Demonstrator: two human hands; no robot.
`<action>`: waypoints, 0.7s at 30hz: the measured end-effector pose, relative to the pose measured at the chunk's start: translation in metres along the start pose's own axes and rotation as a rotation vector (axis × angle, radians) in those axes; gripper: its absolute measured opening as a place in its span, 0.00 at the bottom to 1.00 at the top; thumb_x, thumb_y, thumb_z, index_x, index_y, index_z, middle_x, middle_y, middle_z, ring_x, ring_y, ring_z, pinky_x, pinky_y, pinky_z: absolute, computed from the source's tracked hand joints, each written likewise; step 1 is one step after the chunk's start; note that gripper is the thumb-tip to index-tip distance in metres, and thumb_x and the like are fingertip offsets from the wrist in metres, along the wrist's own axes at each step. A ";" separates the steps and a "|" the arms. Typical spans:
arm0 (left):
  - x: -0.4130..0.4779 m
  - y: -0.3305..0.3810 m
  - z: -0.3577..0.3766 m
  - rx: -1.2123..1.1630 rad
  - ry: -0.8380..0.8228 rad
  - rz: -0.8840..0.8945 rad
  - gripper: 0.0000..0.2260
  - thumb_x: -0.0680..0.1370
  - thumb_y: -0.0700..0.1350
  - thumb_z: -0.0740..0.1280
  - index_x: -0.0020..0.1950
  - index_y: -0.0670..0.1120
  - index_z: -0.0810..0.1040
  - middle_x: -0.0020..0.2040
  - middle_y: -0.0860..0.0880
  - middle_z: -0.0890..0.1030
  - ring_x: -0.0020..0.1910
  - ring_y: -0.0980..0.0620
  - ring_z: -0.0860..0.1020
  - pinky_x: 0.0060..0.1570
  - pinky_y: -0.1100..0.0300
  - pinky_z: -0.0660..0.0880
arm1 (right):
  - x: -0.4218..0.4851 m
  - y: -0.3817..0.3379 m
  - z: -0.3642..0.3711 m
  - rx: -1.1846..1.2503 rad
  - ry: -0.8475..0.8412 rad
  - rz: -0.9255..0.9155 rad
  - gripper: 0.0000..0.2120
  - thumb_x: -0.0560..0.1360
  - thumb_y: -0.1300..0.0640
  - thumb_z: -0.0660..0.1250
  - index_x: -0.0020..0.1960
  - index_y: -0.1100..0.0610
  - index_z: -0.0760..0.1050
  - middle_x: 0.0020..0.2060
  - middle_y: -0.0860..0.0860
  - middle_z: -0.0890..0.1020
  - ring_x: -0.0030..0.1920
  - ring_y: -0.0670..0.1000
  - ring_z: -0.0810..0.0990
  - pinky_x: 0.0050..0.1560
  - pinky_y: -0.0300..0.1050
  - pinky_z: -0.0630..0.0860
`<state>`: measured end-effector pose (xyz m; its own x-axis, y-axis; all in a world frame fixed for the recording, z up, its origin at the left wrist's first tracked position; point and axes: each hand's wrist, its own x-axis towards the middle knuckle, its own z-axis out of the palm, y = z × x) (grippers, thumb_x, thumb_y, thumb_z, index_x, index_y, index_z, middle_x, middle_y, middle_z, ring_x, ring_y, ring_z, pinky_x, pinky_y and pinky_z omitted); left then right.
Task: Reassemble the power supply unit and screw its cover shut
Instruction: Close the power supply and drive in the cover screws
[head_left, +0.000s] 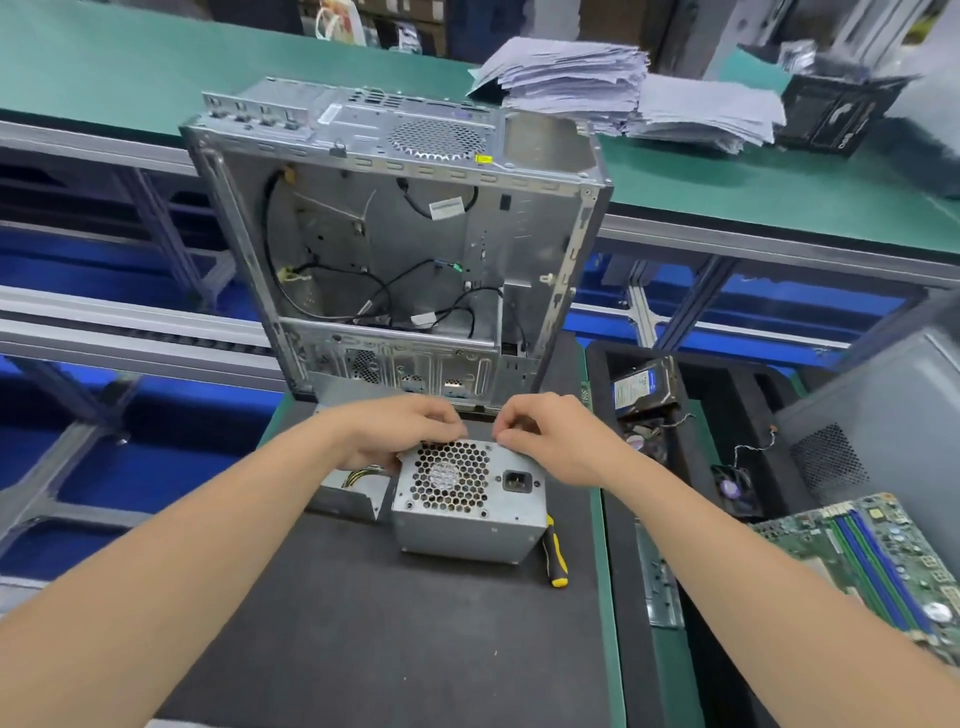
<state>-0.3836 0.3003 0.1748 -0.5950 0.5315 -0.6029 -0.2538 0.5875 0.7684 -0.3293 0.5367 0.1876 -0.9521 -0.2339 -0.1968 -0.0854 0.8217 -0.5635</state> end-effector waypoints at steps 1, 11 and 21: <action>0.001 -0.003 -0.003 -0.062 -0.028 -0.030 0.11 0.83 0.53 0.68 0.60 0.48 0.81 0.57 0.46 0.85 0.49 0.50 0.83 0.48 0.53 0.81 | -0.001 0.001 0.002 0.016 -0.007 0.009 0.04 0.82 0.50 0.67 0.49 0.42 0.79 0.44 0.40 0.83 0.40 0.37 0.79 0.40 0.35 0.70; 0.009 -0.011 -0.005 -0.381 -0.180 -0.069 0.12 0.80 0.40 0.71 0.63 0.39 0.82 0.61 0.41 0.84 0.62 0.45 0.83 0.67 0.46 0.76 | -0.002 0.004 0.008 0.176 -0.011 0.066 0.05 0.83 0.49 0.67 0.49 0.43 0.79 0.39 0.41 0.84 0.38 0.38 0.78 0.41 0.39 0.72; 0.008 -0.012 -0.004 -0.475 -0.236 -0.100 0.11 0.82 0.38 0.66 0.62 0.36 0.81 0.62 0.37 0.83 0.59 0.44 0.83 0.62 0.49 0.79 | -0.002 0.007 0.013 0.382 -0.043 0.118 0.05 0.83 0.52 0.68 0.51 0.49 0.82 0.30 0.40 0.81 0.32 0.38 0.76 0.38 0.33 0.71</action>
<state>-0.3883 0.2944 0.1618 -0.3760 0.6419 -0.6683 -0.6499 0.3314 0.6840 -0.3245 0.5362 0.1740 -0.9351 -0.1777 -0.3065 0.1465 0.5939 -0.7911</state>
